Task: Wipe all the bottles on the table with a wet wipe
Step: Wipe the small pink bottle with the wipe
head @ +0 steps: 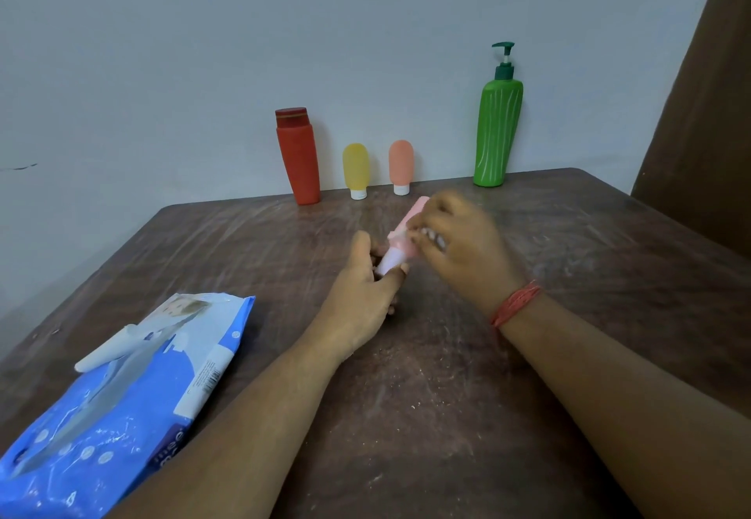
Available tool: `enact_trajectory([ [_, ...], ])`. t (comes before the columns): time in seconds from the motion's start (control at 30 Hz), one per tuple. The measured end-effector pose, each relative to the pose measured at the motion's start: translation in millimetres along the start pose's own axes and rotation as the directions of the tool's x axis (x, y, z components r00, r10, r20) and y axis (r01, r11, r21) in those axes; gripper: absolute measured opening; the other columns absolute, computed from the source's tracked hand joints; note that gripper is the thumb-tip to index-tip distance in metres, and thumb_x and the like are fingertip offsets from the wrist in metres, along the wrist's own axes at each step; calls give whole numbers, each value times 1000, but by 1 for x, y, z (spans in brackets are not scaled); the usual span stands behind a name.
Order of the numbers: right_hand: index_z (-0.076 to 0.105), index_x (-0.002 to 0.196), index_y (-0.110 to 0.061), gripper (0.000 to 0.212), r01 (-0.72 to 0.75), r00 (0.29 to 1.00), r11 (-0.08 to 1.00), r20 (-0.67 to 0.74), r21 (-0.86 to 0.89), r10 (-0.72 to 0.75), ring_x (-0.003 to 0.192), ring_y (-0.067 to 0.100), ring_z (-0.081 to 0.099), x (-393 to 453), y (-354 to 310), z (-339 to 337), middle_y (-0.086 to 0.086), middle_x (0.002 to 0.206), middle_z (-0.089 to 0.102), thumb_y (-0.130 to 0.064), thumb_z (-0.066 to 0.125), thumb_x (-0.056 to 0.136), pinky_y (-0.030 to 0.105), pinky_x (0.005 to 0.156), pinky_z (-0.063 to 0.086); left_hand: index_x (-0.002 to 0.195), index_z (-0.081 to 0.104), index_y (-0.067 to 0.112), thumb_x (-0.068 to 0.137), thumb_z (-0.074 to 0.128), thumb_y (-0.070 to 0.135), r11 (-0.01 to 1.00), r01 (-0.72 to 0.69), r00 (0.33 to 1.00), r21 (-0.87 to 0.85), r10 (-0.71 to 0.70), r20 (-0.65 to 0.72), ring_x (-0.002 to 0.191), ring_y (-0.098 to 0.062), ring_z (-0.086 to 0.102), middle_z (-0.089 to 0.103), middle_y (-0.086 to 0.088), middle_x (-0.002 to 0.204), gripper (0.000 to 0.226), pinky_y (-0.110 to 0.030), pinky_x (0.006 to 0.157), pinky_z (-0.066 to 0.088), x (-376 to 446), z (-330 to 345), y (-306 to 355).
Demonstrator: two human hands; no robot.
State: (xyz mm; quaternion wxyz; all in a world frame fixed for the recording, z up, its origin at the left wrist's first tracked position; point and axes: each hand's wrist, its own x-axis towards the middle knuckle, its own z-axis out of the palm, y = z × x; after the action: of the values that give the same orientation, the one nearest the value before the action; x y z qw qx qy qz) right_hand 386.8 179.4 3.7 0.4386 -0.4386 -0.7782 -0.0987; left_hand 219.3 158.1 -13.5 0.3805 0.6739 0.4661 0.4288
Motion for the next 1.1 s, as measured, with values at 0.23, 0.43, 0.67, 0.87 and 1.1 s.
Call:
enact_trajectory([
  [0.23, 74, 90, -7, 9, 25, 993, 996, 117, -90, -14, 83, 19, 55, 1, 3, 0, 6, 96, 54, -14, 70, 87, 32, 70, 50, 82, 40, 28, 95, 65, 15, 942, -189, 974, 279, 216, -69, 68, -5, 46, 49, 7, 80, 31, -16, 56, 37, 0, 0, -1],
  [0.43, 73, 97, -7, 9, 6, 968, 1000, 251, 23, -11, 84, 14, 50, 2, 0, -7, 2, 96, 50, -9, 65, 91, 17, 70, 41, 74, 40, 37, 88, 72, 8, 859, -277, 925, 430, 359, -121, 77, -5, 51, 50, 11, 85, 45, -19, 61, 38, 3, 0, -2],
  [0.67, 74, 97, -6, 10, -46, 979, 999, 196, -14, 48, 82, 15, 51, 3, 3, -7, -1, 94, 49, -8, 66, 91, 8, 68, 36, 81, 50, 26, 88, 73, 8, 807, -307, 892, 504, 429, -144, 78, 2, 48, 44, 17, 83, 29, -7, 63, 36, 3, -2, -1],
  [0.87, 74, 99, -2, 14, -137, 970, 984, 187, -112, 157, 82, 15, 46, 3, 19, -4, 6, 96, 49, -7, 62, 93, 34, 75, 47, 82, 47, 27, 85, 73, 3, 766, -284, 903, 577, 417, -108, 75, 2, 46, 43, 14, 87, 35, -4, 64, 36, 0, -2, 4],
  [1.1, 75, 102, -8, 15, -124, 958, 992, 257, -36, 129, 87, 17, 55, 3, 13, -4, 4, 99, 56, -10, 63, 93, 13, 66, 31, 81, 51, 22, 88, 73, 9, 750, -291, 896, 594, 431, -105, 74, -1, 48, 45, 15, 86, 27, -8, 58, 36, 2, -4, 2],
])
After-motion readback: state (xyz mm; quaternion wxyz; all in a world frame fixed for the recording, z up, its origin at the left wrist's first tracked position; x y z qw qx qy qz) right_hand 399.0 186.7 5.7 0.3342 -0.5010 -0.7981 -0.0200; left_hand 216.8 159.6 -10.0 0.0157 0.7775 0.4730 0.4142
